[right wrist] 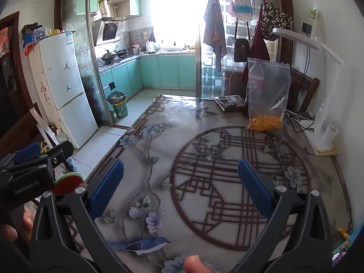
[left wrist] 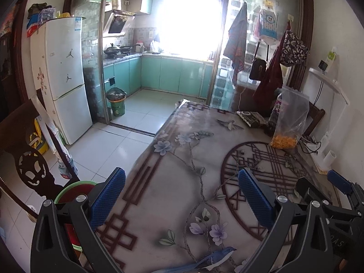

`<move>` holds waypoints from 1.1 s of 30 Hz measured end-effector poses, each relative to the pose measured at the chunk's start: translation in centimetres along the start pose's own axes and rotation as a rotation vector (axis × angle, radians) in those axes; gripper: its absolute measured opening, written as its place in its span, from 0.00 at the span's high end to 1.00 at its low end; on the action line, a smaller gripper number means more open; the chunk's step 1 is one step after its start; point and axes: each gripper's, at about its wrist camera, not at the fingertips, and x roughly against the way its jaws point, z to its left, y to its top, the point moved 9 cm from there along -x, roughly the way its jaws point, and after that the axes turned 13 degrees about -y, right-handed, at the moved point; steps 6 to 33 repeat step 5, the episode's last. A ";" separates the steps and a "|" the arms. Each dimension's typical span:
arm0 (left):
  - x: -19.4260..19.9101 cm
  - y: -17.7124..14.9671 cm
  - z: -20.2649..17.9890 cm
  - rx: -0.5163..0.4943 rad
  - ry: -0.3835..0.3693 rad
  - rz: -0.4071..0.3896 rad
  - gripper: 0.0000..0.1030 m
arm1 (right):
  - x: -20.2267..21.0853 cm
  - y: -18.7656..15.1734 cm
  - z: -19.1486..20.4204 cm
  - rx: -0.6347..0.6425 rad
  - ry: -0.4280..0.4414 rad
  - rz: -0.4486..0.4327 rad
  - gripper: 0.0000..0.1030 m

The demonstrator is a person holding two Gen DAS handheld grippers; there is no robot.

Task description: Collect trash

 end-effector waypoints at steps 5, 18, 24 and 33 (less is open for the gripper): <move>-7.4 -4.2 -0.5 -0.048 -0.009 0.171 0.08 | -4.7 -3.1 -3.6 -0.009 -0.080 0.106 0.04; -7.4 -4.2 -0.5 -0.048 -0.009 0.171 0.08 | -4.7 -3.1 -3.6 -0.009 -0.080 0.106 0.04; -7.4 -4.2 -0.5 -0.048 -0.009 0.171 0.08 | -4.7 -3.1 -3.6 -0.009 -0.080 0.106 0.04; -7.4 -4.2 -0.5 -0.048 -0.009 0.171 0.08 | -4.7 -3.1 -3.6 -0.009 -0.080 0.106 0.04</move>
